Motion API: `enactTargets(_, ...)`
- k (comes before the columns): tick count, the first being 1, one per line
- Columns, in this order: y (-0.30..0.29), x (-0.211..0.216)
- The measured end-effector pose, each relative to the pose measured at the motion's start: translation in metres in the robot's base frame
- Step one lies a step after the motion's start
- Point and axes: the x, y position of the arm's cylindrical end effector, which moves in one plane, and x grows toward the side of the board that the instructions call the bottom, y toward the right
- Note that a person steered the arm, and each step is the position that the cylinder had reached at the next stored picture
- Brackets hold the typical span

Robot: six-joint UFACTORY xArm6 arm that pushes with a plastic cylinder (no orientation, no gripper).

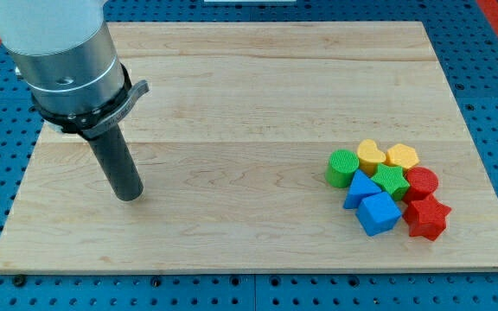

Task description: Push the blue cube and green circle with the blue triangle up towards the top center

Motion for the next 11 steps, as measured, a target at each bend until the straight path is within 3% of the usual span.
enactTargets(2, 0.002, 0.006)
enactTargets(4, 0.011, 0.067)
enactTargets(6, 0.225, 0.085)
enactTargets(8, 0.255, 0.087)
enactTargets(9, 0.299, 0.087)
enactTargets(11, 0.303, 0.055)
